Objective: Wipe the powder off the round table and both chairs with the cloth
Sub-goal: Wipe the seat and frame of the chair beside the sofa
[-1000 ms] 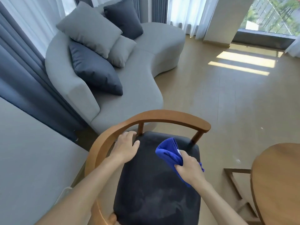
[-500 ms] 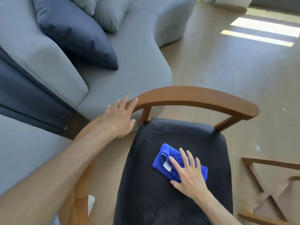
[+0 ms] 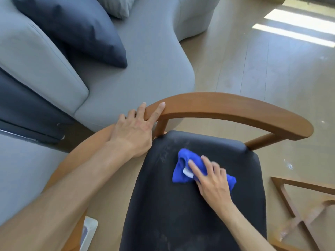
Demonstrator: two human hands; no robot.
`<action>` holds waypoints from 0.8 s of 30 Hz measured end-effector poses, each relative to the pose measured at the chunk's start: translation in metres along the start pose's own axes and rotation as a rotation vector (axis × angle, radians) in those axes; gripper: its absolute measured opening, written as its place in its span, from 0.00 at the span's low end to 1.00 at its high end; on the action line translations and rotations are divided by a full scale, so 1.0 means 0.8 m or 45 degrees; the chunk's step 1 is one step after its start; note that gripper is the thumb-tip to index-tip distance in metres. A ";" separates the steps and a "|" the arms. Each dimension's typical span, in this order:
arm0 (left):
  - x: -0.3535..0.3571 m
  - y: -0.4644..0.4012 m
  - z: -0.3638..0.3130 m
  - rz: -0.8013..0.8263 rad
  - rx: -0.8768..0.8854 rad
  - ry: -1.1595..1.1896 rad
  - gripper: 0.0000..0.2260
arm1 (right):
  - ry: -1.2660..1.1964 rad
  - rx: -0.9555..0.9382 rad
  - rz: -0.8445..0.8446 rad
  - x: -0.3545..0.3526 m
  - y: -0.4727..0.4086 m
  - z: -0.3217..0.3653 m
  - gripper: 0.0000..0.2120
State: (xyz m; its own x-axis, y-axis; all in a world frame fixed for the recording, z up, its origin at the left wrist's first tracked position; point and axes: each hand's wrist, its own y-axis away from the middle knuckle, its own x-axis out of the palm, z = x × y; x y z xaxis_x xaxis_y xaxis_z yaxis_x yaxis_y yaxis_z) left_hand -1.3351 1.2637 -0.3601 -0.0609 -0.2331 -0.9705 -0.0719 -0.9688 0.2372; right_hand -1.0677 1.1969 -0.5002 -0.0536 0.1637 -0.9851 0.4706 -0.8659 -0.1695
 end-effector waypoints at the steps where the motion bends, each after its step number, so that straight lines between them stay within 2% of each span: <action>1: 0.001 0.000 0.000 -0.007 0.004 -0.012 0.34 | 0.032 0.154 -0.011 0.002 -0.026 0.002 0.22; 3: 0.001 -0.002 -0.001 -0.019 0.017 -0.034 0.34 | -0.011 0.537 0.066 0.005 -0.073 0.011 0.25; 5: 0.003 -0.004 -0.002 -0.020 0.033 -0.054 0.35 | -0.140 0.784 0.238 0.014 -0.098 0.022 0.27; 10: 0.010 -0.002 0.003 -0.075 0.057 -0.118 0.35 | -0.330 0.804 0.249 0.016 -0.104 0.053 0.27; 13: 0.013 -0.002 0.003 -0.092 0.042 -0.131 0.36 | -0.308 0.594 0.152 0.005 -0.092 0.101 0.28; 16: 0.013 -0.003 0.001 -0.071 0.018 -0.111 0.36 | -0.411 0.171 0.182 -0.007 -0.028 0.167 0.25; 19: 0.012 0.000 0.001 -0.082 0.023 -0.112 0.35 | -0.538 -0.309 0.269 -0.013 0.055 0.207 0.18; 22: 0.012 0.001 0.003 -0.109 0.036 -0.142 0.35 | -0.480 -0.612 0.256 -0.013 0.070 0.190 0.16; 24: 0.010 0.000 0.005 -0.120 0.036 -0.139 0.36 | -0.400 -0.706 0.247 -0.014 0.040 0.150 0.16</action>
State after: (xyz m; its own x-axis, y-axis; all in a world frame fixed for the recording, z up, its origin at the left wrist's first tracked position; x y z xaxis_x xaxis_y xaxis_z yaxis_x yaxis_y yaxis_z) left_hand -1.3395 1.2622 -0.3680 -0.1603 -0.1289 -0.9786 -0.1104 -0.9829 0.1475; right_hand -1.1579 1.1109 -0.4980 -0.1365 -0.1888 -0.9725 0.8762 -0.4810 -0.0296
